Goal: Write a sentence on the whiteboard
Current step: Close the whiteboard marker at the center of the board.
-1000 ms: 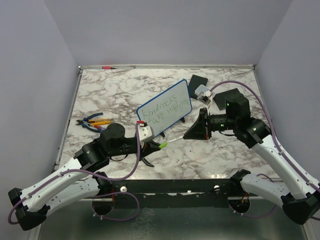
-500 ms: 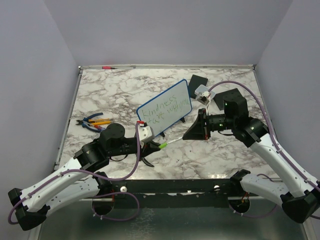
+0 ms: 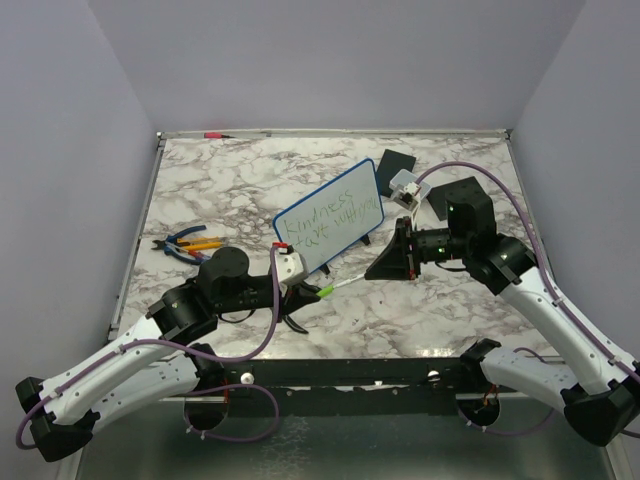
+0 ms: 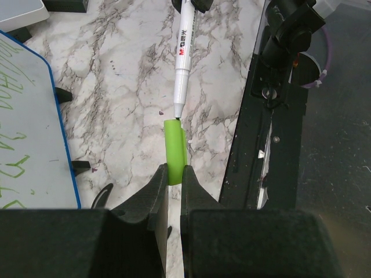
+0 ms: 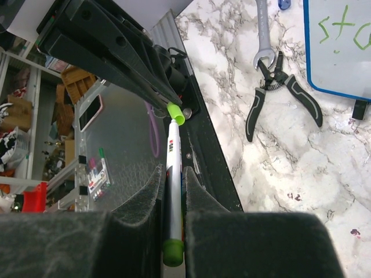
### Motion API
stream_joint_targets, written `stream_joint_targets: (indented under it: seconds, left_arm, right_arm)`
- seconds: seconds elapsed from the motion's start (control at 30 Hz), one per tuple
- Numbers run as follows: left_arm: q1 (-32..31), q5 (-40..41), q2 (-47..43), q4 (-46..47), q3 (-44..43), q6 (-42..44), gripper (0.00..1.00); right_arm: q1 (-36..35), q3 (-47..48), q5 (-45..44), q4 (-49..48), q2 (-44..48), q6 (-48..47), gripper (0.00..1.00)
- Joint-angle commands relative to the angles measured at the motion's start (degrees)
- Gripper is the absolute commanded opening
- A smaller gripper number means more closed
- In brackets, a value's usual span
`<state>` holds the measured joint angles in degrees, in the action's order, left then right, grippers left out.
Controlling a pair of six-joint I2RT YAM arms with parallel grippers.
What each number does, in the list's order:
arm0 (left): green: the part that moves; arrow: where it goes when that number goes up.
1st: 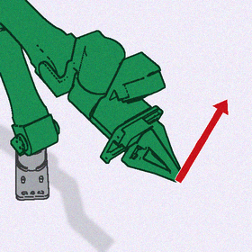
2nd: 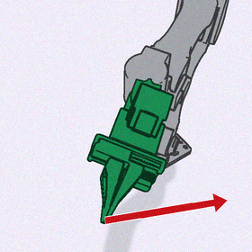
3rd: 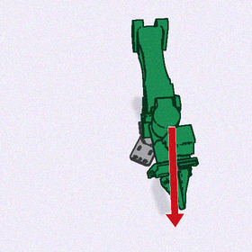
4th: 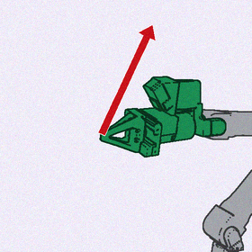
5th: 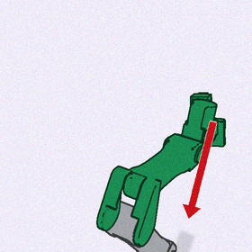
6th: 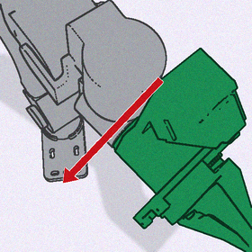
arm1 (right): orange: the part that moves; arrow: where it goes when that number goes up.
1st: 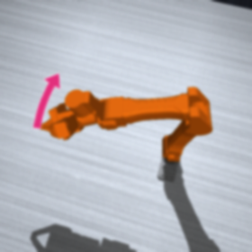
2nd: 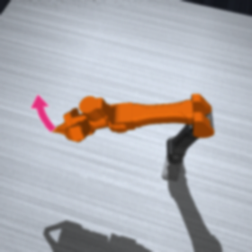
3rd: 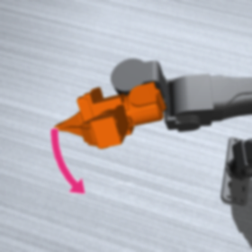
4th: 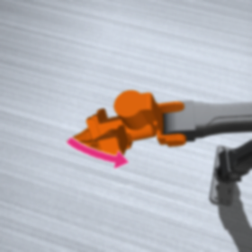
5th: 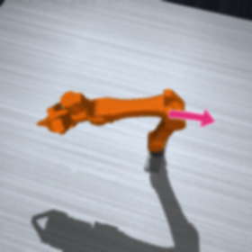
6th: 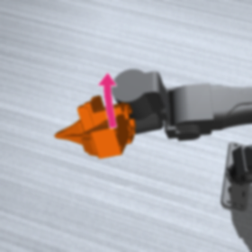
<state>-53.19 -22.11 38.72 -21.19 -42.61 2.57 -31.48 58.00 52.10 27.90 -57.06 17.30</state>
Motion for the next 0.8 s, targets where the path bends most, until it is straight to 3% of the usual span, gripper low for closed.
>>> stream_joint_targets:
  seconds: [0.0, 0.77]
  left_arm:
    - [0.26, -2.22, -0.91, 1.35, 0.33, 0.41, 0.00]
    - [0.26, -2.19, -0.66, 1.33, 0.34, 0.26, 0.00]
  right_arm:
    - [0.05, -0.09, -3.26, 0.39, 0.76, -0.68, 0.01]
    - [0.03, -0.14, 0.38, 0.31, 2.06, -0.09, 0.01]
